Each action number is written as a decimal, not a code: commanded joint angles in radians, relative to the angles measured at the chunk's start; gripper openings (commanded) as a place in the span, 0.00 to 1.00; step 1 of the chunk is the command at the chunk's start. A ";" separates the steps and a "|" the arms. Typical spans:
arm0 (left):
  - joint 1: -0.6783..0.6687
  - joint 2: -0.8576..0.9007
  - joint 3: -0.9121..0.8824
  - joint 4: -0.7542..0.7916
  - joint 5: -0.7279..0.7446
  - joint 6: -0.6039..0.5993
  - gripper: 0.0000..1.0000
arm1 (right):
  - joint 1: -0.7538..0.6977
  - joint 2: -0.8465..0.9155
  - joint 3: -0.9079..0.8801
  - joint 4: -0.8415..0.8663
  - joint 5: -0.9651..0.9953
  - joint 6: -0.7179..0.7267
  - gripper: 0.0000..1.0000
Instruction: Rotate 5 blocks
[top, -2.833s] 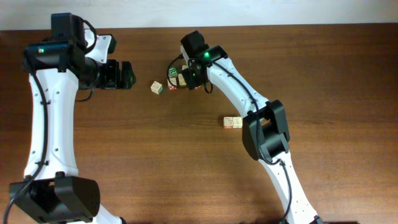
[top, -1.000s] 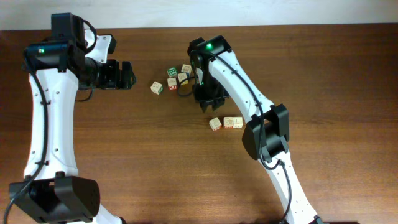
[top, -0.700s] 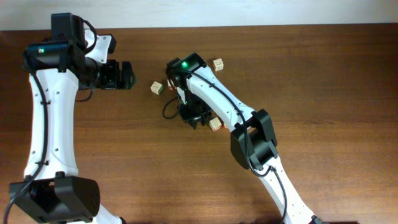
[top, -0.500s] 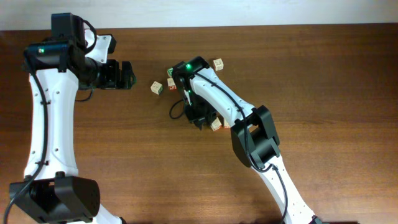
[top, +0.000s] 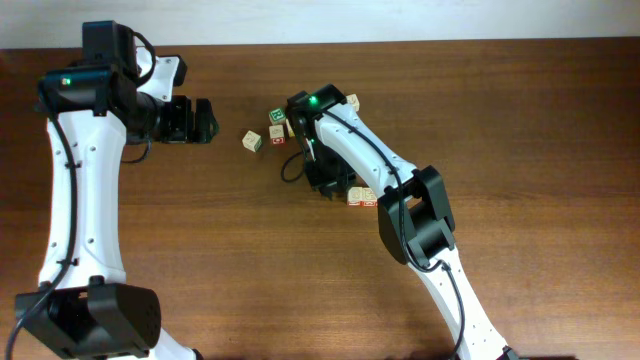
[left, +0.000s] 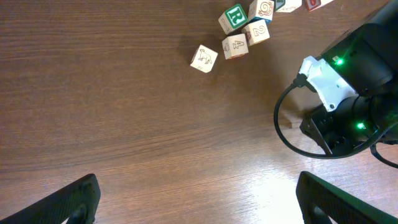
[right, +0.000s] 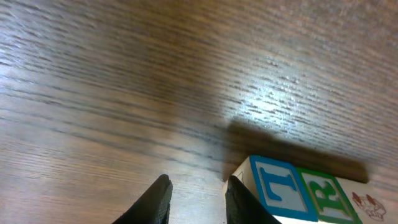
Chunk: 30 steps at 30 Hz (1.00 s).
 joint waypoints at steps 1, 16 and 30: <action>0.005 0.008 0.018 -0.001 0.001 -0.013 0.99 | -0.005 -0.003 0.137 -0.003 0.005 0.007 0.40; 0.005 0.008 0.018 -0.001 0.001 -0.013 0.99 | -0.053 0.004 0.280 0.452 -0.040 0.023 0.56; 0.005 0.008 0.018 -0.001 0.001 -0.013 0.99 | -0.030 0.090 0.208 0.644 0.005 0.023 0.50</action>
